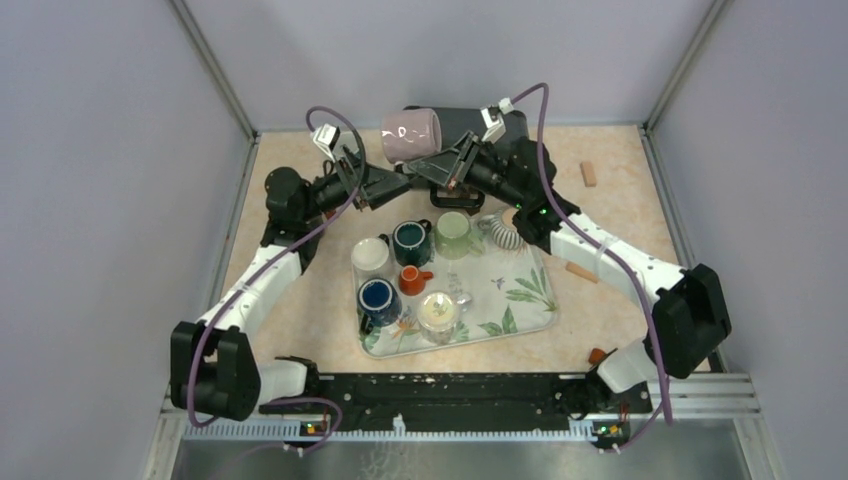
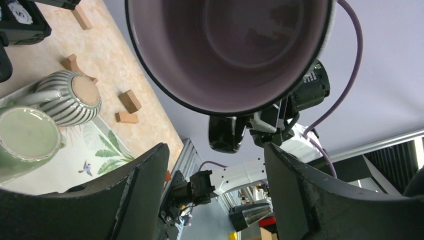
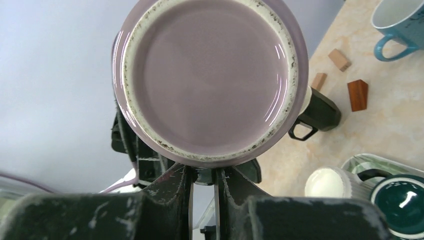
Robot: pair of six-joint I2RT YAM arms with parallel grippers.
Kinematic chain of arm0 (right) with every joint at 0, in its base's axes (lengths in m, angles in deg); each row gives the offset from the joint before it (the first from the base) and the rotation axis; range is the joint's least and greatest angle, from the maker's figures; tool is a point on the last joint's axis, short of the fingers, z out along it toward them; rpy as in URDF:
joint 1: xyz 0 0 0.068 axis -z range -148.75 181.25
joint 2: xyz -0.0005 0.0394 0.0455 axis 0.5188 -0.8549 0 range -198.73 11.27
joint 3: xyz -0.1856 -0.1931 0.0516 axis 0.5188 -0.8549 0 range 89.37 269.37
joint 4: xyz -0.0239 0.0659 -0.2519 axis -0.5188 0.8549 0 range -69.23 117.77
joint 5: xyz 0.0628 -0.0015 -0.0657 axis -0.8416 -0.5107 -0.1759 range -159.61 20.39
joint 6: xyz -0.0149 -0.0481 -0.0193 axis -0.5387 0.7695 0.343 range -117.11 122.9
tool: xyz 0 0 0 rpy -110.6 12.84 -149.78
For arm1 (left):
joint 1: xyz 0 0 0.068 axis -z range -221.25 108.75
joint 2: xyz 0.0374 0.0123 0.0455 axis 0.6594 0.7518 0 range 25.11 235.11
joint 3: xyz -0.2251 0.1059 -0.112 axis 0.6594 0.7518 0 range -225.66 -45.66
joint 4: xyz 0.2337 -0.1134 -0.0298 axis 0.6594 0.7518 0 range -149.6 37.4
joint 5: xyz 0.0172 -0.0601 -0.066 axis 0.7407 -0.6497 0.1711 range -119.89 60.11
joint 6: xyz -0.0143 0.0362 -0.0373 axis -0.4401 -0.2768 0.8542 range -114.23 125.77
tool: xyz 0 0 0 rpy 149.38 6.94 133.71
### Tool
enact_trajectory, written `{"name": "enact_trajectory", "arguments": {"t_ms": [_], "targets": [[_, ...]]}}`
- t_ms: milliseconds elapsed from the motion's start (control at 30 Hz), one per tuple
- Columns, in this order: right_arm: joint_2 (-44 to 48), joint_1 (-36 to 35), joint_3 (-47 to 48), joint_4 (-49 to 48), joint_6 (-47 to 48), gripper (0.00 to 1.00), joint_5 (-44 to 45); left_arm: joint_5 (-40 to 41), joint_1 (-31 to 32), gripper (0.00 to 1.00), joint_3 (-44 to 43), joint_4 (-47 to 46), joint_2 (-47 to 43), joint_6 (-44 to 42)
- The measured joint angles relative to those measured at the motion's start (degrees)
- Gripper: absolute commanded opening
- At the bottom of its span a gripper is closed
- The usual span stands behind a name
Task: Turn the mug right side up
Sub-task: Turn over the cup on the tray.
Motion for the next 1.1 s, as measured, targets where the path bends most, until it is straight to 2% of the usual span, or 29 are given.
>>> {"name": "enact_trajectory", "arguments": {"t_ms": [300,833,1100], "targets": [[-0.1,0.0,-1.8,-4.7,-2.0,0.0,-2.2,-1.6,0.4,0.49,0.0,-6.6,2.8,5.4],[-0.1,0.1,-3.8,-6.3,-3.1,0.0,-3.1,-1.7,2.5,0.3,0.2,-9.4,3.9,7.9],[-0.1,0.3,-5.5,-8.2,-3.4,0.0,-3.4,-1.8,2.6,0.06,1.0,-9.5,3.9,8.0]]}}
